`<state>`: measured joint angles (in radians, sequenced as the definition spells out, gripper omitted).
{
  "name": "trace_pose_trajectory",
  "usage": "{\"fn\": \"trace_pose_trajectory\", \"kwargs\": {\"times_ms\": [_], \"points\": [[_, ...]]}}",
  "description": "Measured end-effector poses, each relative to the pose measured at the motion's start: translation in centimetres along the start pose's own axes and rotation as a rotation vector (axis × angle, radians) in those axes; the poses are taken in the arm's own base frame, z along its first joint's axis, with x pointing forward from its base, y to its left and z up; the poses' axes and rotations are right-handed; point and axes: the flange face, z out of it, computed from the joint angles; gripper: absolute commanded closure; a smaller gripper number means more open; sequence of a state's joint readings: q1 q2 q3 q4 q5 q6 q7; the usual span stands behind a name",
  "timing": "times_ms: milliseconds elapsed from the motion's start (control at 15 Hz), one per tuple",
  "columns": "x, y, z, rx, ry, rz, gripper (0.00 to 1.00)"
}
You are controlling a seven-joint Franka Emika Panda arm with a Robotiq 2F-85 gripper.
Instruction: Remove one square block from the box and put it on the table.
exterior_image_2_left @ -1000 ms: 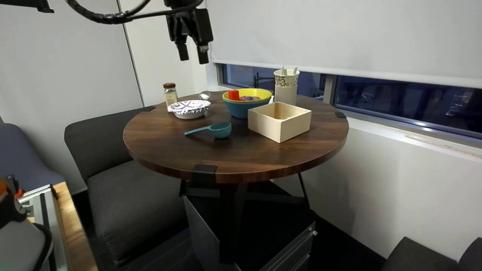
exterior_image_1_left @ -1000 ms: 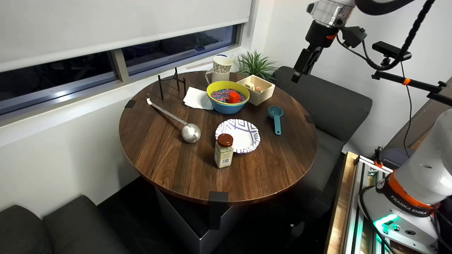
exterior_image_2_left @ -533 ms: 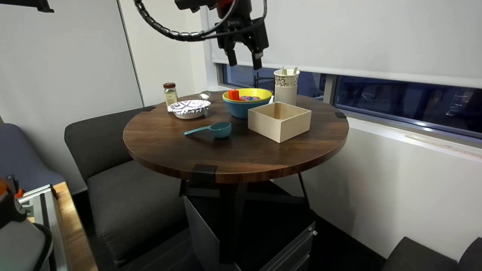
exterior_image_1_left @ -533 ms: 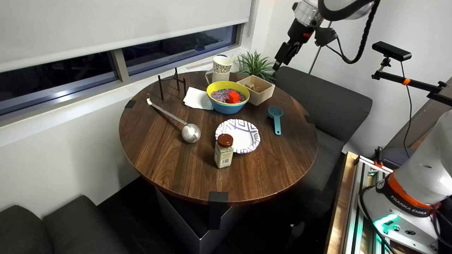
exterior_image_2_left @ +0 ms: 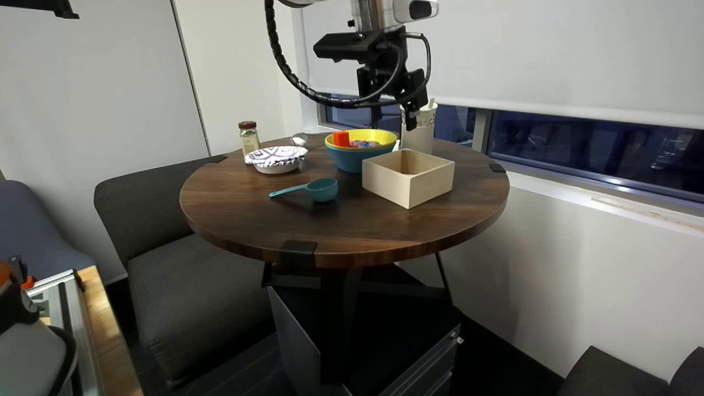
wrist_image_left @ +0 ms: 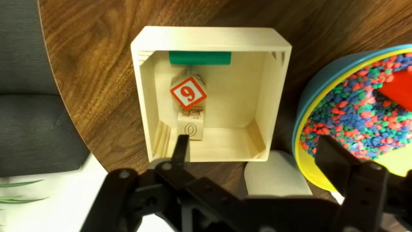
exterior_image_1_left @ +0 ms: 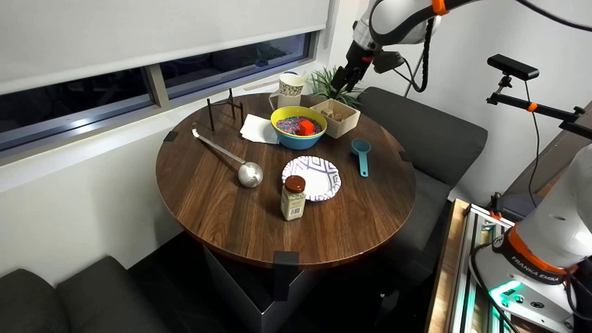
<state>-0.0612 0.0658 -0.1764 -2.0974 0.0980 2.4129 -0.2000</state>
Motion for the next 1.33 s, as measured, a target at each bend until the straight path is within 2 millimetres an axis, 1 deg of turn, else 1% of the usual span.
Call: {"fn": "trace_pose_trajectory", "kwargs": {"times_ms": [200, 333, 400, 667, 867, 1067, 1333], "points": [[0.9, 1.5, 2.6, -0.01, -0.023, 0.035, 0.0], [1.1, 2.5, 3.6, -0.018, -0.027, 0.05, 0.0], [1.1, 2.7, 3.7, -0.02, -0.028, 0.053, 0.0], [1.4, 2.6, 3.5, -0.019, -0.022, 0.05, 0.0], [1.6, 2.5, 3.7, -0.021, -0.01, 0.049, 0.0], [2.0, 2.5, 4.7, -0.032, 0.029, 0.046, 0.0], [2.1, 2.1, 6.9, -0.04, 0.045, 0.052, 0.0]]}}
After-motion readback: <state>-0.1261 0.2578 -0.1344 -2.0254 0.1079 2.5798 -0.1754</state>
